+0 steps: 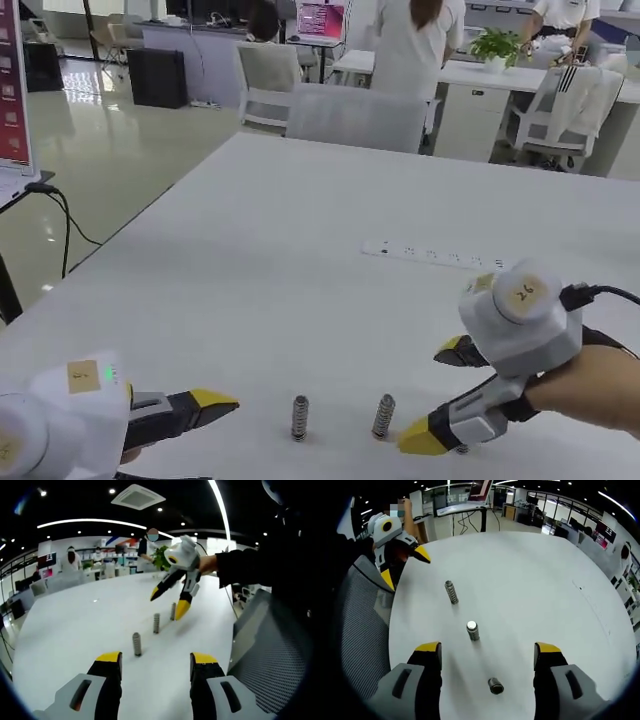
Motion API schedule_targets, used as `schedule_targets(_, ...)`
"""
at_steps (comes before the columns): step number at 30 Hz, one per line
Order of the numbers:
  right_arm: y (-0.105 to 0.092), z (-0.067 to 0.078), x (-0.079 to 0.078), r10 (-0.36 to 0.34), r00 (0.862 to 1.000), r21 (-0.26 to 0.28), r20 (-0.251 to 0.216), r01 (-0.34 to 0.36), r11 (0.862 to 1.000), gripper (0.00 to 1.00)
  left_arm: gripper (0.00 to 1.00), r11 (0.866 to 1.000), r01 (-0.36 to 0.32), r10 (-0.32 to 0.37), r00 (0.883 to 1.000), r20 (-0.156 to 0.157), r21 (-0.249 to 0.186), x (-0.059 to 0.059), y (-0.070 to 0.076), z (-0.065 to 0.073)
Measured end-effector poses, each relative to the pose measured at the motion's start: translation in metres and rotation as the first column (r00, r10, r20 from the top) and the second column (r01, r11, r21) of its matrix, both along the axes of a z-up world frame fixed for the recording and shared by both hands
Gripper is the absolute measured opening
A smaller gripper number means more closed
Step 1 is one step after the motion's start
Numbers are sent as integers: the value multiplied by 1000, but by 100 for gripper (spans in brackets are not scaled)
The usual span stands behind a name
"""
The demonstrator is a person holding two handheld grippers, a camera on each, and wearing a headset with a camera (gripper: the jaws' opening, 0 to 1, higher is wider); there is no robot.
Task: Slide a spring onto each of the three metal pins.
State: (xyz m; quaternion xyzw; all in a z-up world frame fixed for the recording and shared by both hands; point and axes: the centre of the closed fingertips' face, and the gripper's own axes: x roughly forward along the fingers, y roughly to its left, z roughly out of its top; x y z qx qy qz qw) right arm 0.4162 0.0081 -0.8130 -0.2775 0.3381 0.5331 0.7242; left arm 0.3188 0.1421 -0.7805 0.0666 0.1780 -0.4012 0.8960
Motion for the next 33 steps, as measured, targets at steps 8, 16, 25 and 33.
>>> schedule_targets(8,-16,0,-2,-45,999,21,7,45,999,77,50,1000,4,-4,1000,0,1,4,-1,0)
schedule_targets(16,-26,0,-9,-70,997,55,16,69,996,77,51,1000,8,-8,1000,0,-1,6,-4,0)
schedule_targets(25,-32,0,-17,-91,996,93,26,88,992,78,52,1000,8,-8,1000,1,0,7,-5,1)
schedule_targets(33,-40,-1,-25,-105,994,129,31,100,987,78,53,1000,3,-3,1000,1,1,8,-4,0)
